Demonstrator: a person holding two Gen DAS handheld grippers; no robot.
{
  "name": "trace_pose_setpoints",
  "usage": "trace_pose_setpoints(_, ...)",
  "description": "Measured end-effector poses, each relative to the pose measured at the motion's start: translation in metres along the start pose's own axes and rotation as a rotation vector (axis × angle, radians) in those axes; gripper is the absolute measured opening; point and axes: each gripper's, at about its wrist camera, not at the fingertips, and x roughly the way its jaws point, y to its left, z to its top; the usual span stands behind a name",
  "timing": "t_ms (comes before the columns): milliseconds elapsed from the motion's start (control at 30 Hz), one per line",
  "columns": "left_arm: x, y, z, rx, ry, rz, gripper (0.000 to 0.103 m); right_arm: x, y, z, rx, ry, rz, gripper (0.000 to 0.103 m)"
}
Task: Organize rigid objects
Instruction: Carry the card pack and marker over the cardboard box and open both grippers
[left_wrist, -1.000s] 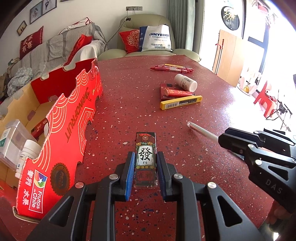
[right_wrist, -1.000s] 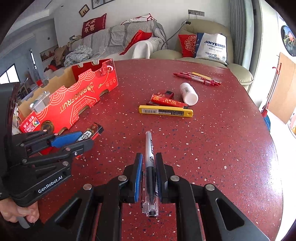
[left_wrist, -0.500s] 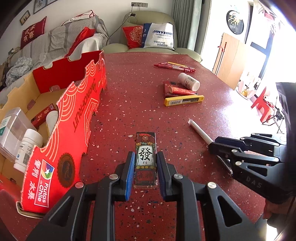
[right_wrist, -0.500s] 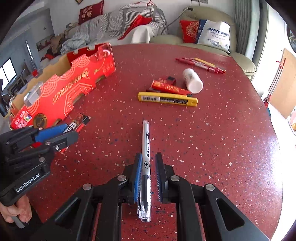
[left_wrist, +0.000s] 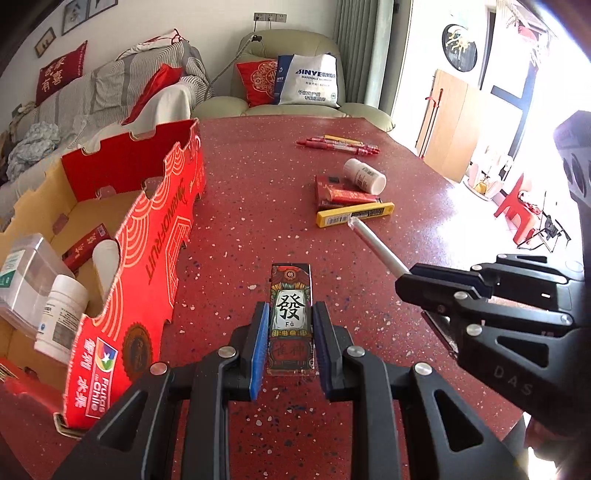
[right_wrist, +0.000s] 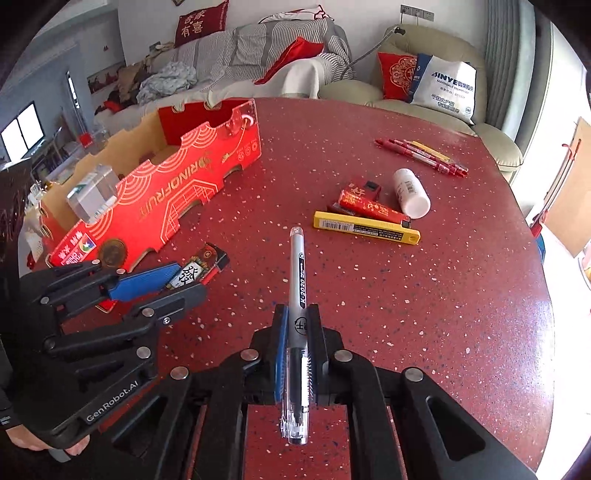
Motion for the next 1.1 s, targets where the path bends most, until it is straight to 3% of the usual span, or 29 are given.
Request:
trace_pose_setpoints(233,-0.029,0.016,0.022,-0.032,-0.064,0.024,0.025,-0.018,0.023,0.023,-0.017,-0.077,0.041,0.010)
trace_pose_setpoints(600,-0.059,0.082,0.035,-0.125,-0.095,0.150,0.025,-0.025,0.076,0.067,-0.080,-0.151,0.130,0.010)
trace_pose_setpoints(867,-0.064,0.142,0.039,-0.189,-0.062,0.247,0.025,-0.001,0.117,0.096,-0.095,-0.145,0.212,0.010)
trace_pose_setpoints(1100,-0.053,0.175,0.040,-0.201,-0.030,0.272,0.025,0.026,0.132,0.113,-0.083,-0.111,0.239,0.010)
